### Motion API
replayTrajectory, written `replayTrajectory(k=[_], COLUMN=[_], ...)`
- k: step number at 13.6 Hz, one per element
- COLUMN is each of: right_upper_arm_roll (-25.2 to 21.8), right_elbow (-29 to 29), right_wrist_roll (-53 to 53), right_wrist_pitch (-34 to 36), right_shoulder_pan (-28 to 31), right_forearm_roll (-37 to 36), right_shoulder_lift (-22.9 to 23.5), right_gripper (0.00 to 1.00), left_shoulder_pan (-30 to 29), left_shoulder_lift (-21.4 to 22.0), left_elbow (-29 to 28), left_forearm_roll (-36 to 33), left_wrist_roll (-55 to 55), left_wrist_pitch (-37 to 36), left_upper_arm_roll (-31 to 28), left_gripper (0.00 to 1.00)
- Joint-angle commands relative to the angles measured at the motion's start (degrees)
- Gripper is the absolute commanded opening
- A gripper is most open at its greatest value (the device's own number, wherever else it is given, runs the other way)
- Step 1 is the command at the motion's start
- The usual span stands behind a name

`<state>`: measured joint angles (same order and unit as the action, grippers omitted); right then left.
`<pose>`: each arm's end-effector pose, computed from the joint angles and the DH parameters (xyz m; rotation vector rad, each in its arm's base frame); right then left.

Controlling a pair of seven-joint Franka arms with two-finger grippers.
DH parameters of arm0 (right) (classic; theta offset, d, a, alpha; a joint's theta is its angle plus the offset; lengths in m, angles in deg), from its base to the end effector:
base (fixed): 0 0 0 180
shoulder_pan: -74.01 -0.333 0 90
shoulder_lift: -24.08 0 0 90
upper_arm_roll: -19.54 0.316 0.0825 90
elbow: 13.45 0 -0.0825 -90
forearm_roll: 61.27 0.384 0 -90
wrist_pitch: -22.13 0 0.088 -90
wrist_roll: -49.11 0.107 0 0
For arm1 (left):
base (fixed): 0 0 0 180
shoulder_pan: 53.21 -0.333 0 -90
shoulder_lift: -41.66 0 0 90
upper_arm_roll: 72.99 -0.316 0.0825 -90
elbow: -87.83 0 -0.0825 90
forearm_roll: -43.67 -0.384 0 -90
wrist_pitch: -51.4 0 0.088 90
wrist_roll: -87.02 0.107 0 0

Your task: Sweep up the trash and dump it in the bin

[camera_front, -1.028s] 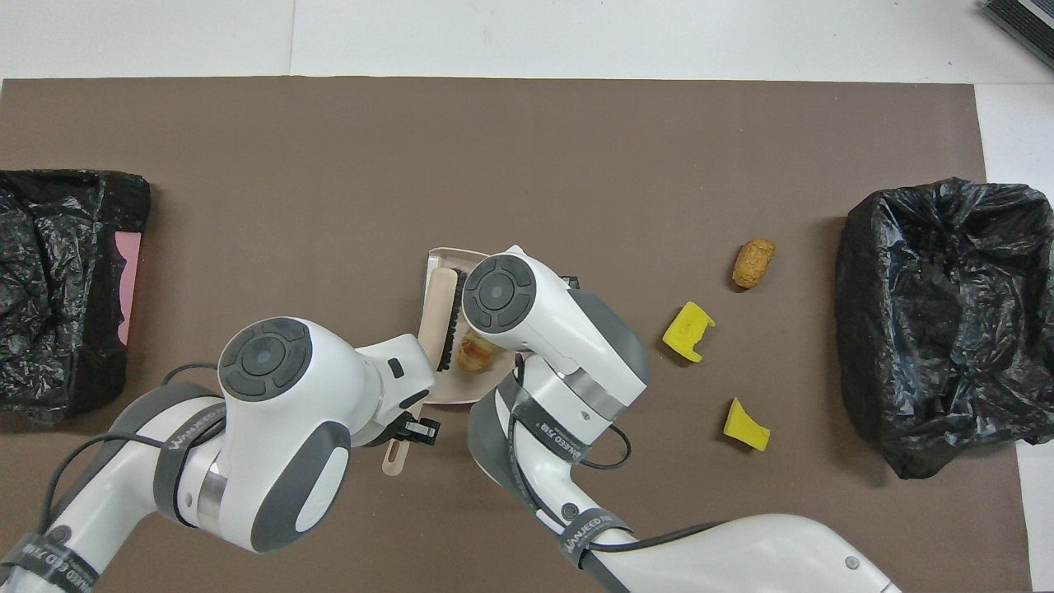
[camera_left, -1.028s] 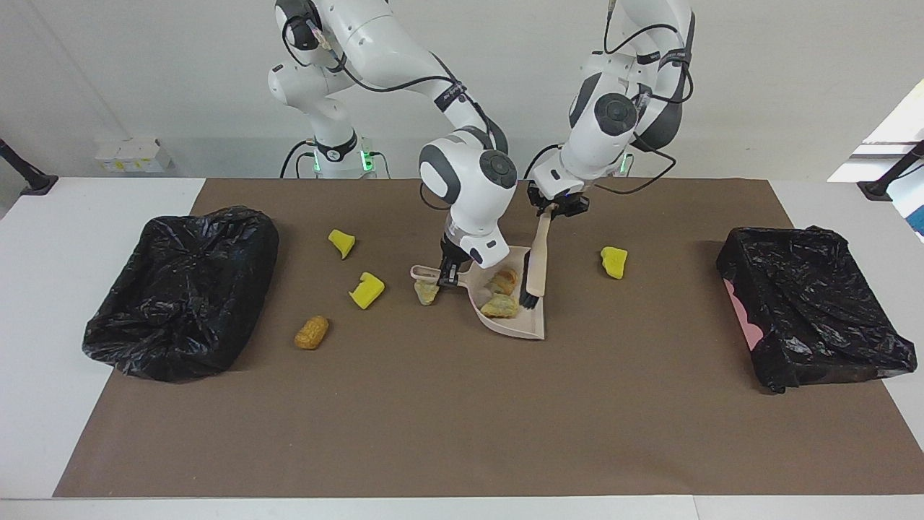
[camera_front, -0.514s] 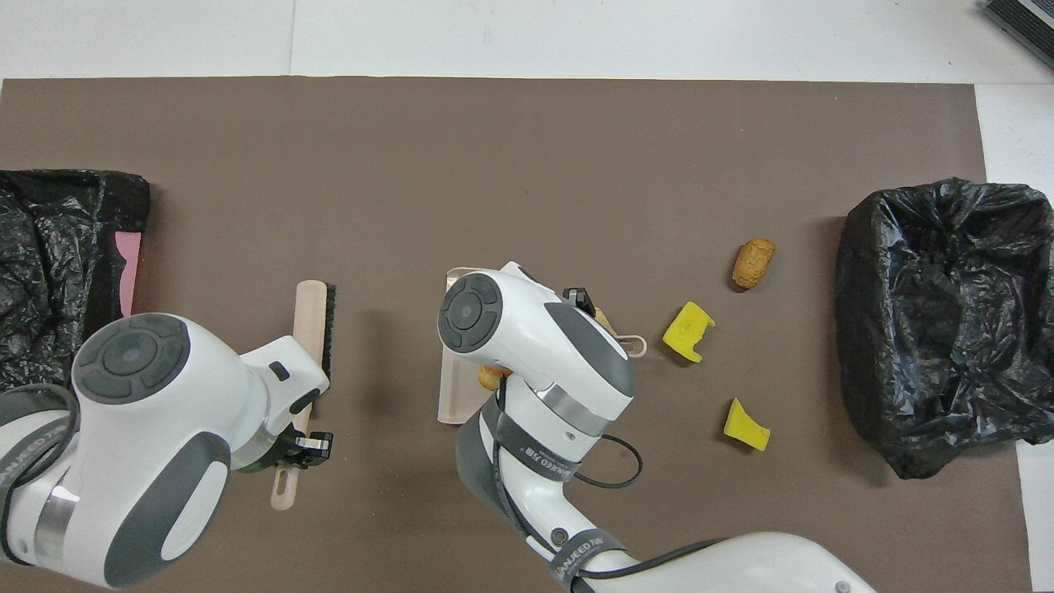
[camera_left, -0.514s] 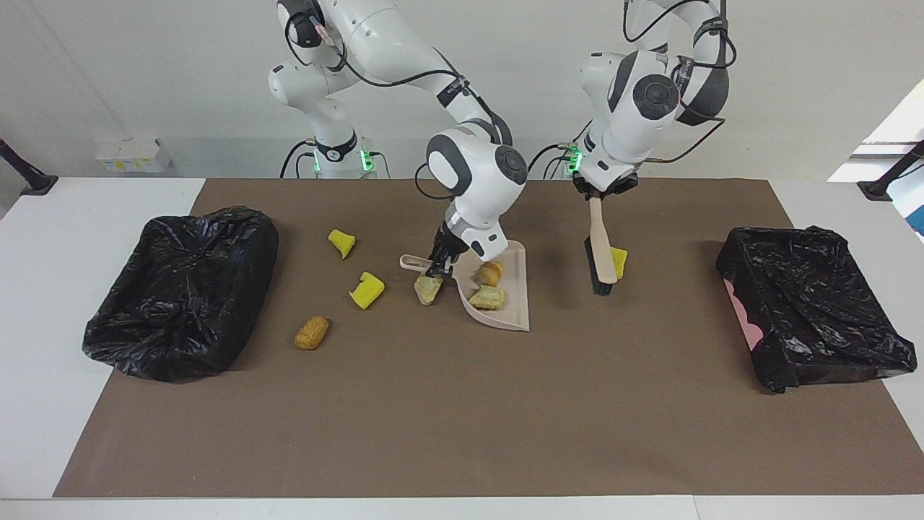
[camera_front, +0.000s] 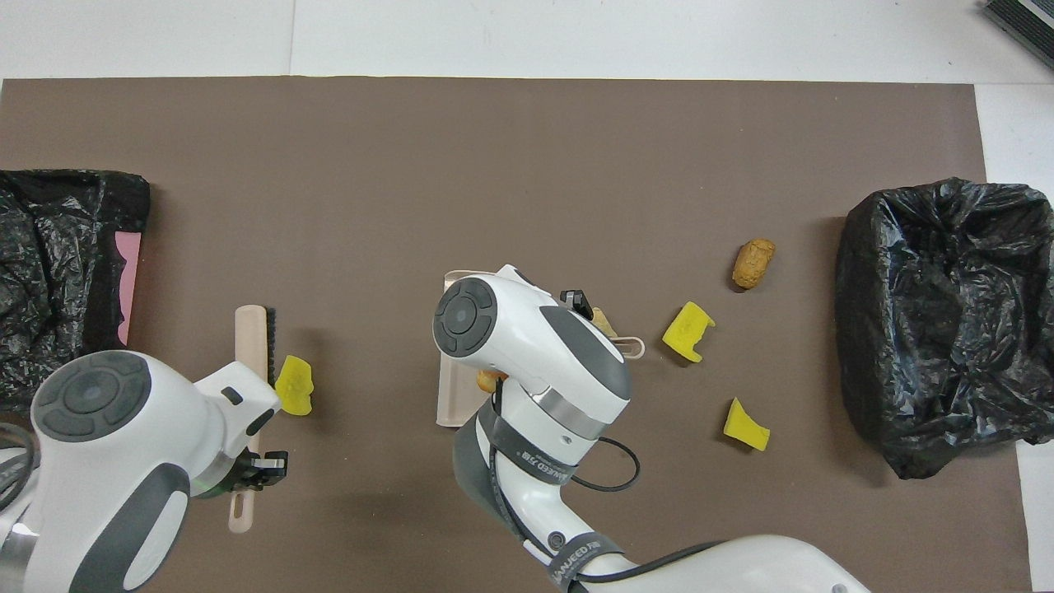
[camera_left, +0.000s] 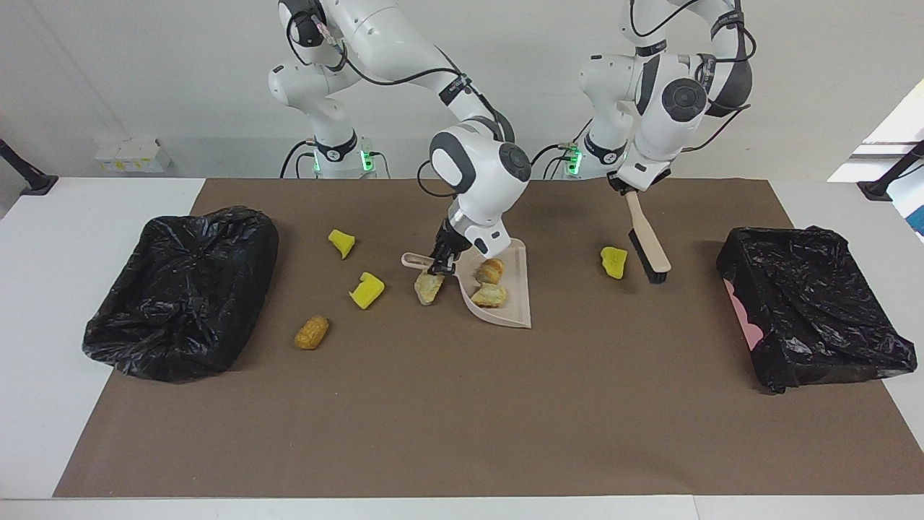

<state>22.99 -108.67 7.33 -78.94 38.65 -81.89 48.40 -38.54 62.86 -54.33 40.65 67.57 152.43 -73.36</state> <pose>0.5144 0.3692 0.3446 2.0173 1.9416 -0.4627 0.3700 -0.0895 0.4002 -2.9561 -0.1033 0.4768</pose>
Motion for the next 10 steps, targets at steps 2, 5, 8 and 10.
replayTrajectory(k=[2,5,8,10], right_upper_arm_roll=[0.5,0.6,0.6,0.6], right_elbow=[-0.8,-0.8,-0.8,-0.7], right_wrist_roll=[0.5,0.6,0.9,1.3], right_wrist_pitch=[-0.5,-1.1,-1.7,-1.7], right_shoulder_pan=[-0.1,-0.1,-0.1,-0.1], right_forearm_roll=[-0.5,-0.2,0.0,1.4], right_shoulder_lift=[-0.1,0.1,0.2,0.3], right_gripper=[0.00,0.00,0.00,0.00], left_shoulder_pan=[0.5,2.5,7.1,10.4], left_shoulder_lift=[0.5,-0.6,-6.2,-8.1], left_elbow=[-8.5,-7.9,-6.3,-3.7], left_forearm_roll=[-1.0,-0.2,6.2,9.7], left_wrist_roll=[-5.9,-2.5,0.2,0.2], left_wrist_pitch=[10.3,12.3,18.6,19.0], left_upper_arm_roll=[0.7,0.9,0.9,0.9], left_gripper=[0.00,0.00,0.00,0.00])
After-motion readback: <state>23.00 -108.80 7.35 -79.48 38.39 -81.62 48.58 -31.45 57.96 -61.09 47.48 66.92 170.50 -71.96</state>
